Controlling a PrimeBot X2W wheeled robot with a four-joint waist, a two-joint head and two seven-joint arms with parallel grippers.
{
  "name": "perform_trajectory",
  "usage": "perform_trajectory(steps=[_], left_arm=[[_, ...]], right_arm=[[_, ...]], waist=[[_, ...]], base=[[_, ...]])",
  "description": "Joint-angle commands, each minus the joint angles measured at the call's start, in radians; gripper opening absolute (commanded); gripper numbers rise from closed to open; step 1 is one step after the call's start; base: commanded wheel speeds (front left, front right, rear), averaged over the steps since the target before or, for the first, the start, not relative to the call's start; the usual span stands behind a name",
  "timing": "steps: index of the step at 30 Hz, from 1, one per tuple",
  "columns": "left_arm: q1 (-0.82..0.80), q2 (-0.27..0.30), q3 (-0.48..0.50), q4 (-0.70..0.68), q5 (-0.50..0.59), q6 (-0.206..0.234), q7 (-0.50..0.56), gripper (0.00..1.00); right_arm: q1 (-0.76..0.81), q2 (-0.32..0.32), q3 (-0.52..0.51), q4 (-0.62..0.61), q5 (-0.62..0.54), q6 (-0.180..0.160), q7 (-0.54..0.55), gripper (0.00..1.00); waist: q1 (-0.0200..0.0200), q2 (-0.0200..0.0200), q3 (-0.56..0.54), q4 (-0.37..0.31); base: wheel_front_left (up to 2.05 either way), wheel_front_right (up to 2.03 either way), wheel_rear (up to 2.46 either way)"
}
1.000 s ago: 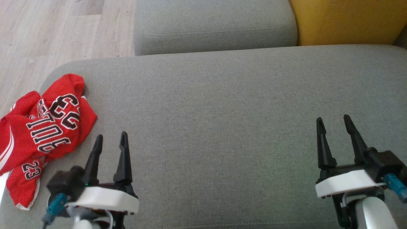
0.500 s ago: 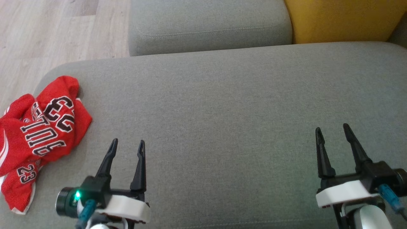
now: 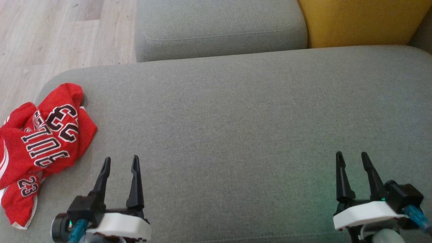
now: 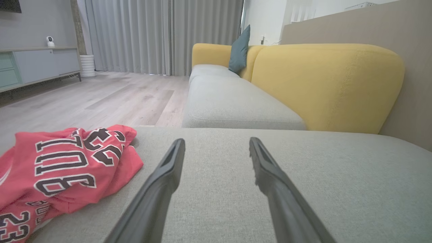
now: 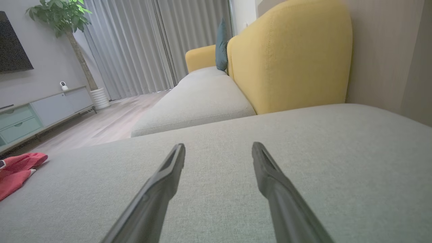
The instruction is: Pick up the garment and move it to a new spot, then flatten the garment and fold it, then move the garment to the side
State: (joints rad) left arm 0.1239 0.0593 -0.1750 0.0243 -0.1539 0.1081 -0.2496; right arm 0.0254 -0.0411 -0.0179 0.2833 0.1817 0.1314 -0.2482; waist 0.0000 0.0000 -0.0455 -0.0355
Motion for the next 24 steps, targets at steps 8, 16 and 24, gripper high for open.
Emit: perform_trajectory(steps=[8,16,24], left_arm=[[-0.015,-0.008,0.052,0.049,-0.026,-0.013,-0.012,1.00],[-0.022,-0.009,0.036,0.063,-0.024,-0.005,-0.012,1.00],[-0.024,-0.009,0.033,0.059,-0.033,0.003,-0.012,1.00]], right_arm=[[-0.057,-0.009,0.021,0.017,-0.006,-0.001,-0.013,1.00],[-0.058,-0.009,0.025,0.009,-0.019,-0.001,-0.013,1.00],[-0.059,-0.009,0.021,0.006,-0.017,-0.001,-0.013,1.00]], waist=[[0.0000,0.0000,-0.008,0.006],[0.0000,0.0000,-0.013,0.004],[0.0000,0.0000,-0.013,0.008]], base=[[0.00,0.00,0.00],[0.00,0.00,0.00],[0.00,0.00,0.00]])
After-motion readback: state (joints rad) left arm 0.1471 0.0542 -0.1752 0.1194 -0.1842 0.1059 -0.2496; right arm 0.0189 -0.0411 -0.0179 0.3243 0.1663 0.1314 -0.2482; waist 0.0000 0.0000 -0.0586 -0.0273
